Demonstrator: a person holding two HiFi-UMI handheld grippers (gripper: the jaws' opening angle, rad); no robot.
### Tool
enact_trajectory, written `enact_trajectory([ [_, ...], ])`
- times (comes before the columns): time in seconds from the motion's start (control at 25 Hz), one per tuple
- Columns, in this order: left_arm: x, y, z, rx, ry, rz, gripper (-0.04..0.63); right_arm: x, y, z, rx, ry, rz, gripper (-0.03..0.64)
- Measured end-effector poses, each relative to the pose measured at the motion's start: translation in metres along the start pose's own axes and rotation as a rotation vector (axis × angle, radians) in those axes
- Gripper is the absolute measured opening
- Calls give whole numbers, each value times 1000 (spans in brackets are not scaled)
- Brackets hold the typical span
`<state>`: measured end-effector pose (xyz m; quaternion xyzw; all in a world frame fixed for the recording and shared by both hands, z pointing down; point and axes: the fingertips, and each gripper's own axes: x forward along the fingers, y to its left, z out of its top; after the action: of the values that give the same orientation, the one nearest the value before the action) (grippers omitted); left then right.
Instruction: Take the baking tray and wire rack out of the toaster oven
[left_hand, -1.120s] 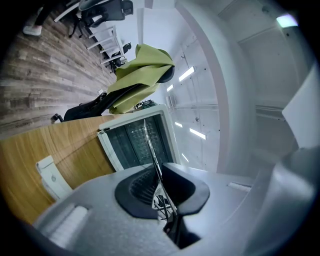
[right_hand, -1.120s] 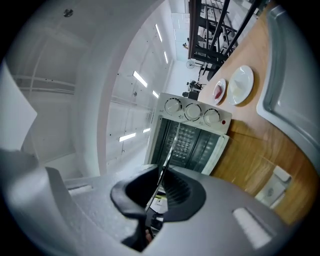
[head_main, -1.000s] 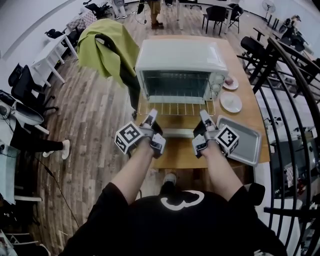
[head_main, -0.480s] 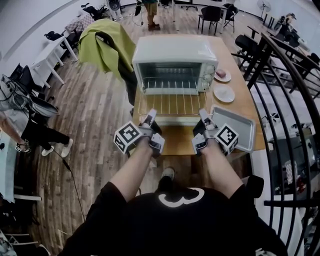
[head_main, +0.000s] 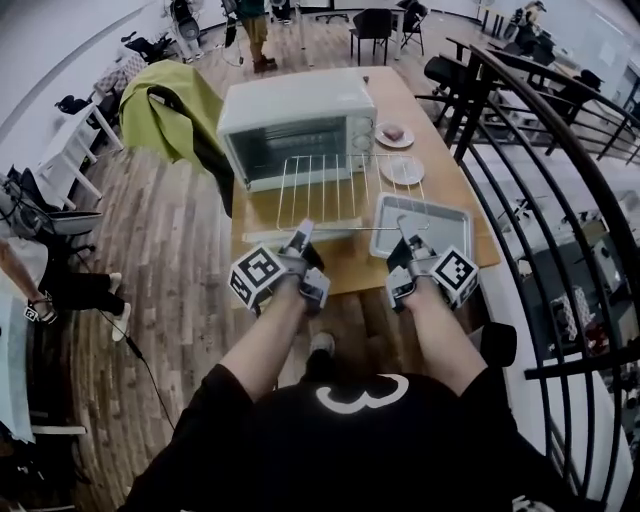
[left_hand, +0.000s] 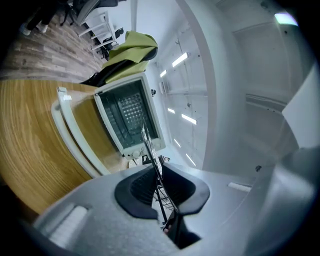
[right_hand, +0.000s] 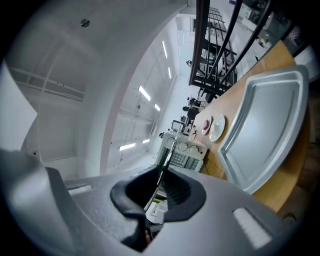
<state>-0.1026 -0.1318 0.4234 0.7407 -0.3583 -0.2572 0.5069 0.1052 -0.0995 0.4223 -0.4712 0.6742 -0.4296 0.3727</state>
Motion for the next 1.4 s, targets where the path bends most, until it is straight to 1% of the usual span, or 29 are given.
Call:
enact_trajectory([
  [0.36, 44, -31, -90, -7, 162, -53, 37, -78, -19, 74, -24, -145, -67, 26],
  [0.6, 61, -38, -140, 2, 256, -71, 37, -121, -37, 100, -15, -209, -112, 28],
  [0.76, 76, -37, -166, 3, 301, -66, 38, -139, -54, 117, -8, -234, -140, 29],
  [0.88, 82, -30, -172, -2, 328, -56, 38, -142, -64, 120, -13, -241, -170, 31],
  [1.0, 88, -22, -174, -6, 345, -44, 38, -135, -69, 120, -9, -227, -169, 31],
  [1.24, 113, 0, -176, 0, 367, -10, 40, -119, -102, 128, 1, -218, -216, 34],
  [1.4, 130, 22, -178, -10, 382, 18, 41, -104, -123, 130, 23, -200, -240, 34],
])
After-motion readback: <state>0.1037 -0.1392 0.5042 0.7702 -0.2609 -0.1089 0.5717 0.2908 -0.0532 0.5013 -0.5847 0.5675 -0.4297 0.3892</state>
